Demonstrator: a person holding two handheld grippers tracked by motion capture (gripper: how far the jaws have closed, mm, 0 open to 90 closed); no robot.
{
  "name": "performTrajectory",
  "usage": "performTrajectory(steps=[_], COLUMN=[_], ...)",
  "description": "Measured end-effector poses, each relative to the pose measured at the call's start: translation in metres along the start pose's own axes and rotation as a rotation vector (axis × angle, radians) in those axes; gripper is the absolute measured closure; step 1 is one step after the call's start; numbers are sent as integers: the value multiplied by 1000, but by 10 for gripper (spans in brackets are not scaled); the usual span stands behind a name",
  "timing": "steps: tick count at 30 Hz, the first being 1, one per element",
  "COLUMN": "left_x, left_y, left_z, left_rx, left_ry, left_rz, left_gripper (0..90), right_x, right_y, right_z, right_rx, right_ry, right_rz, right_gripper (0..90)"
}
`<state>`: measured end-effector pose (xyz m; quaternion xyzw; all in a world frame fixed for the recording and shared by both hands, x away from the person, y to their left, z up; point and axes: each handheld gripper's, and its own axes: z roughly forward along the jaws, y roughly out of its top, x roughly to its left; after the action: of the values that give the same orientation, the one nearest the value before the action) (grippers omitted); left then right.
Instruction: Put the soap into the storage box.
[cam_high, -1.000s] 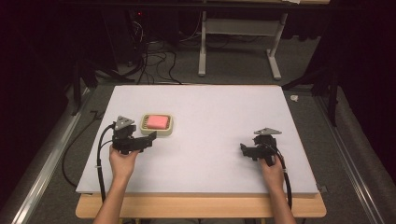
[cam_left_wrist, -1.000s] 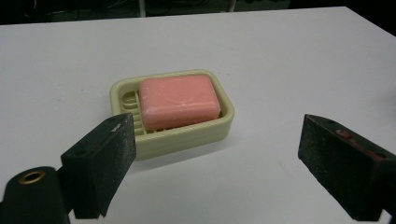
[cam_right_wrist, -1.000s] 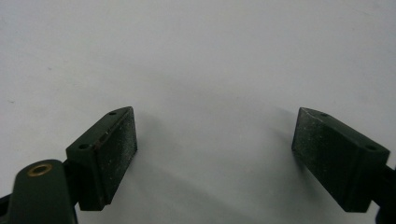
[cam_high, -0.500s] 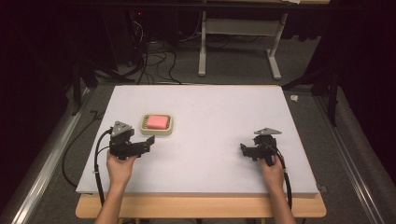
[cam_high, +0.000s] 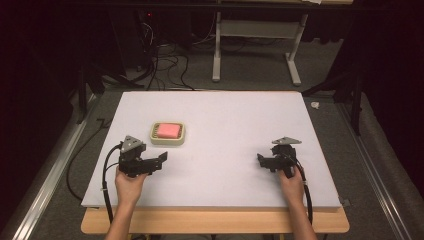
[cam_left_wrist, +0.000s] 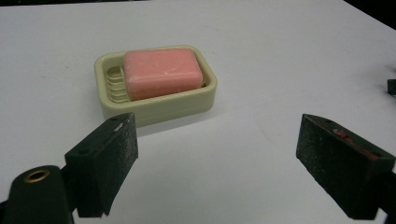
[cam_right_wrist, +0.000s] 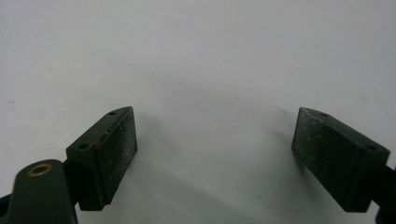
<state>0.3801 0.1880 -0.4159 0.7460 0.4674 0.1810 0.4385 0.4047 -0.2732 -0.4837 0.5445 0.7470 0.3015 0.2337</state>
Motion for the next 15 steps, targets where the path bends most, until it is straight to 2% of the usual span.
performTrajectory(steps=[8,15], left_x=[-5,-10], left_y=[-4,-6], left_z=[4,7], left_rx=[33,41], left_ry=[-25,-37], left_rz=[22,33], left_gripper=[140,141], right_x=[0,0], right_y=[0,0], right_z=[0,0], right_rx=[0,0], right_ry=[0,0], right_rz=[1,0], right_gripper=[146,146])
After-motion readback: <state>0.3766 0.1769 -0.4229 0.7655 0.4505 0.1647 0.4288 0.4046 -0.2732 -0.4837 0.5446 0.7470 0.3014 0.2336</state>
